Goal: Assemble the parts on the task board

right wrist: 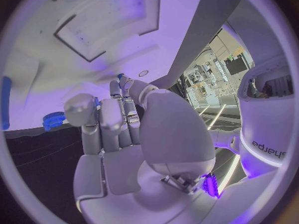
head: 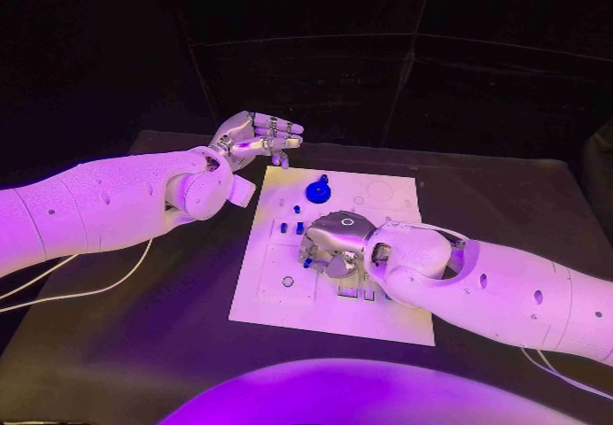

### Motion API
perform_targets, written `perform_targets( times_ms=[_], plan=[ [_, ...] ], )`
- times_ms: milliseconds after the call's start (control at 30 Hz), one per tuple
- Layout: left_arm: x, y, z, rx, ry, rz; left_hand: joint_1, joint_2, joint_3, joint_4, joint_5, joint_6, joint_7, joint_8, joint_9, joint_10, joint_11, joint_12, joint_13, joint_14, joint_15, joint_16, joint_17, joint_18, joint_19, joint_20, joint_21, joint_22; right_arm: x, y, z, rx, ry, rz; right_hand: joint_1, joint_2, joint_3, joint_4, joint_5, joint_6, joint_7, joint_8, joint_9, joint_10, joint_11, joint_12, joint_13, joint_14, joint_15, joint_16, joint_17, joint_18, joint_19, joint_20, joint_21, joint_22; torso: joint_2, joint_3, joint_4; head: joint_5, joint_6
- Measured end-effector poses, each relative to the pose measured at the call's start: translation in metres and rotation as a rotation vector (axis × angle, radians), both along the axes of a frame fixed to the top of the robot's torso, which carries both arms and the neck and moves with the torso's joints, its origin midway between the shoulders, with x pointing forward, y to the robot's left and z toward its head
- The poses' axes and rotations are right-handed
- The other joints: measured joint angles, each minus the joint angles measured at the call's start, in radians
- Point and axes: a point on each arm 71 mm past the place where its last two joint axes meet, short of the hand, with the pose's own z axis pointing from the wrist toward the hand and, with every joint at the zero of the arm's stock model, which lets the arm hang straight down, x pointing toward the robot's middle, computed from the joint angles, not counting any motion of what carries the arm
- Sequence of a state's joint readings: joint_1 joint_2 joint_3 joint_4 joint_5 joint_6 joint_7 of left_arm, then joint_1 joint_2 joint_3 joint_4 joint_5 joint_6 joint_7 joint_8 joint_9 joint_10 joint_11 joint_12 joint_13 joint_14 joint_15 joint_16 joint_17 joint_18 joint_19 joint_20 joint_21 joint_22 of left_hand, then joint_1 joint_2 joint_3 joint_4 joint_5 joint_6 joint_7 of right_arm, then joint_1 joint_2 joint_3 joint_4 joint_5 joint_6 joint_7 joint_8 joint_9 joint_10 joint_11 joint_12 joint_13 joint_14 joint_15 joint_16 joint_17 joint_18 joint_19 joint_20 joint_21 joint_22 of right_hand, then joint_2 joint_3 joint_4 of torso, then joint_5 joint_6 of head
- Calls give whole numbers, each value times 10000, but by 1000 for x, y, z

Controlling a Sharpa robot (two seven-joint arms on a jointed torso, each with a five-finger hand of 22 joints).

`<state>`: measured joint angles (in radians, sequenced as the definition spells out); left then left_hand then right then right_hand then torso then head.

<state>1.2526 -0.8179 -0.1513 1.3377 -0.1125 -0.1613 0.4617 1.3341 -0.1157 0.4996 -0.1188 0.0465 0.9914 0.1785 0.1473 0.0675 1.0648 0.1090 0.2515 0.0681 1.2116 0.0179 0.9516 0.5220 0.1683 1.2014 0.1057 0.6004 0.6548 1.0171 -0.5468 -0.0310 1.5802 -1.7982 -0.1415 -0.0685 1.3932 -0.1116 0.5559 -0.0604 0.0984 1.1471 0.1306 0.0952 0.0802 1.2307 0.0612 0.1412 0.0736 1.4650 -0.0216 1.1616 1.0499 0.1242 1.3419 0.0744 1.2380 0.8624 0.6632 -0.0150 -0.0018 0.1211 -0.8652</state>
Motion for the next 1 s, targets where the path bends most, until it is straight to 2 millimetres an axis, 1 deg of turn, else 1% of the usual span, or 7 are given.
perform_targets(
  times_ms=[200,300,367,433,567,700,1000],
  plan=[
    [0,0,0,1,12,-10,0,0,0,0,0,0,0,0,0,-36,36,0,1,-36,-37,0,0,0,0,0,0,0,-1,3,0,-184,-191,120,-53,-51,-15,-16,0,-2,-1,-5,5,-43,43,-62,0,0,0,0,-60,1,0,0,0,-36,-2,1,0,0,-9],
    [0,0,0,3,18,-12,0,0,0,0,0,0,0,0,1,-37,36,0,1,-37,-36,0,-6,0,0,0,0,0,-1,5,0,-235,-262,166,-215,-77,-41,-42,13,-101,84,-66,6,-187,105,-147,-37,0,0,0,-107,0,-6,6,0,-81,-4,1,0,0,-11],
    [0,0,0,4,22,-14,0,0,0,0,0,0,0,0,1,-36,36,0,1,-37,-36,0,-8,-1,0,0,0,0,-1,5,0,-270,-308,187,-310,-172,-70,-13,62,-153,132,-113,-3,-444,146,-296,-82,0,0,0,-165,1,-75,75,0,-151,-6,1,0,0,-12],
    [0,0,0,5,26,-15,0,0,0,0,0,0,0,0,0,-36,36,0,1,-37,-36,0,-8,0,0,0,0,0,-1,5,0,-282,-340,191,-446,-210,-102,12,100,-216,195,-163,-26,-669,215,-445,-123,12,94,-12,-217,1,-128,128,-31,-242,-6,1,0,0,-12],
    [0,0,0,8,34,-17,0,0,0,0,0,0,0,0,1,-36,36,0,1,-36,-36,0,-8,0,0,0,0,0,0,4,-1,-253,-413,149,-676,-439,-284,35,123,-705,336,-324,-124,-1169,373,-658,-124,-1,219,-238,-489,0,-387,239,-324,-764,-6,1,0,0,-8],
    [1,0,0,12,39,-15,0,0,0,0,0,0,0,0,0,-36,36,0,2,-36,-36,0,-8,0,0,0,0,0,1,1,0,-131,-479,55,-749,-512,-410,78,181,-1118,347,-324,-158,-1323,424,-658,-105,-1,218,-304,-632,1,-451,305,-428,-993,-11,0,0,-10,16],
    [1,1,0,20,48,-9,0,0,0,0,0,1,0,0,1,-36,36,0,0,-36,-36,0,-7,0,0,0,0,0,-2,-20,7,609,-531,-213,-841,-498,-521,81,369,-1200,335,-324,-156,-1323,424,-600,-96,-1,218,-303,-686,0,-451,306,-428,-972,-12,12,0,-12,74]
  ],
)
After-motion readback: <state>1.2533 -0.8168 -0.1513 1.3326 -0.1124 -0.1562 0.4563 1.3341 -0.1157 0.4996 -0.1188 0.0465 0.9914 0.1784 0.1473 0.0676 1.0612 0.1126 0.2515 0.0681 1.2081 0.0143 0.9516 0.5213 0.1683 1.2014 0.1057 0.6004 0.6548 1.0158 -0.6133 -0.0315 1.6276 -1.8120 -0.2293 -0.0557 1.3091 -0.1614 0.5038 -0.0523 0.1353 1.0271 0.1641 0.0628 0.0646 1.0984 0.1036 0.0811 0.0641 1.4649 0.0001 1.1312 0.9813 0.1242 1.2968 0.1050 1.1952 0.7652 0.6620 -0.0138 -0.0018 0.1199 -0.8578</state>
